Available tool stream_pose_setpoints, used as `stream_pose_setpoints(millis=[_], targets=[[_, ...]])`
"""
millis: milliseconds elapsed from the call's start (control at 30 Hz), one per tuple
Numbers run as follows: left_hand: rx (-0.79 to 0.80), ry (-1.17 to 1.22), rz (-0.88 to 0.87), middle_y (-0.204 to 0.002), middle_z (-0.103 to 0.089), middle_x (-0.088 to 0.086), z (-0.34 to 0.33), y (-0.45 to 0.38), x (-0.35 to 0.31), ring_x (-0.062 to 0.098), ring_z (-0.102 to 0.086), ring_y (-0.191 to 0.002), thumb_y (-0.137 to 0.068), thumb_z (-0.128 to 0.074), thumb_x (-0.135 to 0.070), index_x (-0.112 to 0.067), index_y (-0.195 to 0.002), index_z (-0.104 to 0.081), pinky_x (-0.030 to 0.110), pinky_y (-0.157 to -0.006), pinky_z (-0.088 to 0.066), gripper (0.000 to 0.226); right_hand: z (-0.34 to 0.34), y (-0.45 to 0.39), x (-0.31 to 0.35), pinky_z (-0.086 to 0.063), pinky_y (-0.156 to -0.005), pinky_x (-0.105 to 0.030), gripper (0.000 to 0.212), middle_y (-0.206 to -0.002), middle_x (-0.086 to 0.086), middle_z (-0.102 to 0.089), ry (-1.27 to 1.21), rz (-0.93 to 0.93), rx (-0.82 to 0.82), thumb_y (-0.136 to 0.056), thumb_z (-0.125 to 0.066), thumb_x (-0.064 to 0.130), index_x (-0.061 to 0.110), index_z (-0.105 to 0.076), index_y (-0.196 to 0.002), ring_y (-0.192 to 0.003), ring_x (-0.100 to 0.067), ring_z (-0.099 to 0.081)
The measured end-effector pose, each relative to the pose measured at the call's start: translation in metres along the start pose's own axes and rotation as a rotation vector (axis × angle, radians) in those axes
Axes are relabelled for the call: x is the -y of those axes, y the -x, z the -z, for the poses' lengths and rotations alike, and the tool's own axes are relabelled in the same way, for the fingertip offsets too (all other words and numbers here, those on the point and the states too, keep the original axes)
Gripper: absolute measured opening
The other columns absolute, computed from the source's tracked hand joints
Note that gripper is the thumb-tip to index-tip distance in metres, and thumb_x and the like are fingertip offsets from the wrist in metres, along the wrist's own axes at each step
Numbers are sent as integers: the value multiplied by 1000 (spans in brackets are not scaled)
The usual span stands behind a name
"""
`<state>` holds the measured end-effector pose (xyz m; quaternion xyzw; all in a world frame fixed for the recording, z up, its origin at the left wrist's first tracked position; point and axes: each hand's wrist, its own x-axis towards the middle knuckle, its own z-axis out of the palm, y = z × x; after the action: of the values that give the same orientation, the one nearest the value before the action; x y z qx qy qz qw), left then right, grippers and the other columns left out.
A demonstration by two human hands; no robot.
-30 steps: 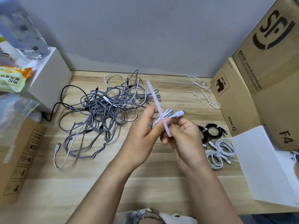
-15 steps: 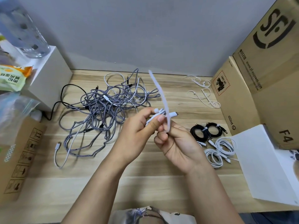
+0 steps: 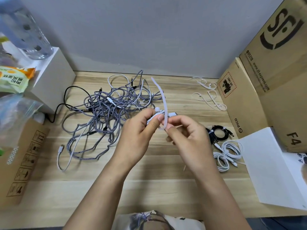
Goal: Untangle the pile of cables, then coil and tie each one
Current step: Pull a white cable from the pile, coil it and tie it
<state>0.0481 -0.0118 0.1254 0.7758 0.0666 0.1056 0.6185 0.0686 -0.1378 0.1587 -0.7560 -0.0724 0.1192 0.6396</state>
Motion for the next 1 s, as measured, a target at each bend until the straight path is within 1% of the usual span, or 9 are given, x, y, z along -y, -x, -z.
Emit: stream_pose_setpoints(millis=[67,167,267,367,467,567,700,800,1000], targets=[[8,11,5,-60,-41,-8,0,1,1,11,-35,-61,-81,-46,-53,-16,-77,-57,35,-57,-30,39,2,2,7,-43,-61,-12,8,-70,14,-66,-54,60,37,-78,-59,27,26,-68,-77,-65,1,-58],[14,-16,-1,-62,-47,-3,-3,2,1,12,-39,-62,-81,-46,-51,-17,-78,-58,35,-59,-35,37,0,4,14,-43,-64,-10,14,-72,8,-66,-213,117,90,-82,-58,27,16,-68,-82,-68,-1,-58],[6,1,30,-58,-50,1,-3,1,2,15,-40,-59,-83,-51,-48,-26,-68,-56,36,-60,-36,27,-3,10,18,-47,-65,-19,20,-55,4,-54,-428,142,107,-83,-66,33,22,-65,-66,-57,-12,-54],[-25,84,83,-50,-52,-3,-1,-2,4,18,-46,-50,-87,-51,-43,-24,-68,-55,35,-56,-39,27,-5,16,21,-51,-66,-27,30,-45,5,-39,-587,81,158,-80,-52,39,22,-58,-56,-43,-16,-46],[-45,141,101,-47,-50,-8,-3,-3,4,14,-41,-47,-87,-51,-40,-26,-64,-55,29,-51,-31,28,-9,17,21,-46,-58,-25,38,-46,11,-37,-661,48,226,-88,-47,38,20,-52,-54,-38,-10,-34],[-46,222,112,-49,-52,-4,-3,-4,4,23,-43,-48,-80,-54,-48,-28,-65,-59,33,-51,-35,26,-10,16,21,-30,-50,-27,38,-45,11,-34,-624,-10,290,-84,-47,40,20,-47,-52,-39,-6,-30],[-66,200,60,-52,-55,-4,0,-4,3,20,-47,-54,-79,-54,-50,-27,-68,-61,37,-58,-36,26,-8,13,20,-9,-51,-36,38,-43,14,-28,-528,-59,283,-85,-43,28,20,-41,-48,-40,-7,-17],[-98,112,3,-58,-57,-3,0,-1,-1,25,-49,-61,-83,-53,-47,-19,-73,-58,48,-62,-43,30,-9,10,19,-11,-50,-33,39,-41,14,-28,-464,-95,249,-82,-43,24,22,-39,-43,-38,-7,-17],[-142,-126,-72,-57,-60,-5,-2,3,-12,23,-54,-57,-86,-45,-47,-28,-74,-55,41,-61,-44,25,-12,7,19,-16,-49,-31,50,-35,11,-30,-419,-168,128,-94,-41,8,12,-32,-45,-32,-5,-22]])
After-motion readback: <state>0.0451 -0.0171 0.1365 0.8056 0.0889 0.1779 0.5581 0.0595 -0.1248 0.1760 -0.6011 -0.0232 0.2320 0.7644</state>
